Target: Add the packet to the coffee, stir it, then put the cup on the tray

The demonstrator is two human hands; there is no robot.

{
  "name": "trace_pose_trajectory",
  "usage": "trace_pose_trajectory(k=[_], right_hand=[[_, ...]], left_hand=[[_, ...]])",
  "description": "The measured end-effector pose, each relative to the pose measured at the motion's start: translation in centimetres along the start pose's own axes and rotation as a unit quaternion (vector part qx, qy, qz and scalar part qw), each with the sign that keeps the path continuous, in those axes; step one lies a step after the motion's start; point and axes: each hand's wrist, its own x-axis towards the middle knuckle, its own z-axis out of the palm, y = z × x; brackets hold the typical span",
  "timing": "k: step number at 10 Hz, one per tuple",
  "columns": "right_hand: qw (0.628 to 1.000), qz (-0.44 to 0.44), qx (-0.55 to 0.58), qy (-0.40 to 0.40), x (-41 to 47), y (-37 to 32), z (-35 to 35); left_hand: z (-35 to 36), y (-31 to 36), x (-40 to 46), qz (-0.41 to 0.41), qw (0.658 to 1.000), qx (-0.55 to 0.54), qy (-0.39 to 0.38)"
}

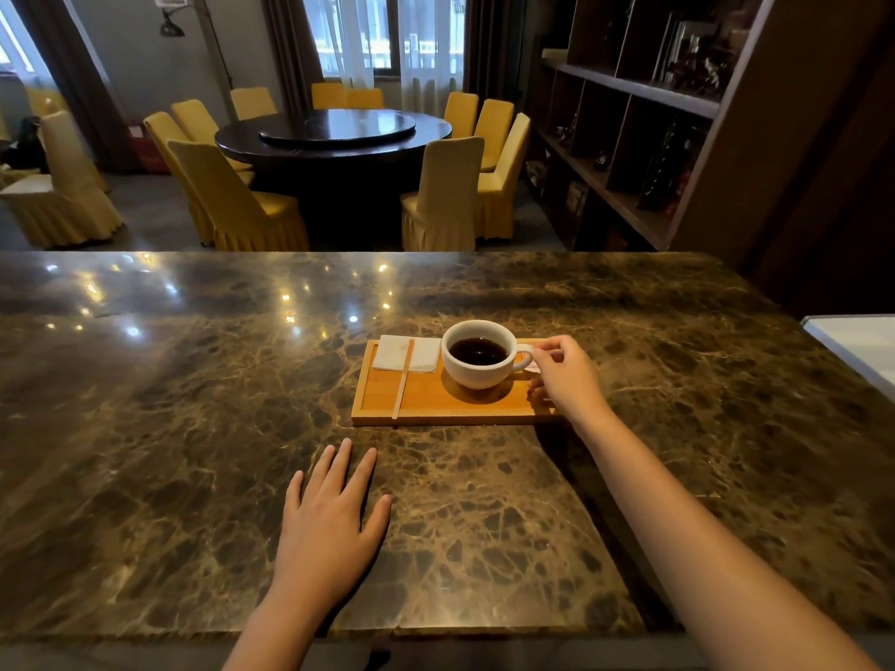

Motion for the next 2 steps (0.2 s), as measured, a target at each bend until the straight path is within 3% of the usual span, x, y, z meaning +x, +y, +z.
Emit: trace_pose_trajectory(k=[1,2], right_hand=[[0.99,-0.075,-0.123,-0.003,-1.7,0.1,-0.5],[0.937,-0.17,-0.3,-0.045,-5.7,0.1,-0.4]], left_hand=[[-0.2,-0.1,0.2,0.0,1.0,0.016,-0.018],[-0.8,0.3,0.1,-0.015,0.996,0.037,-0.073]])
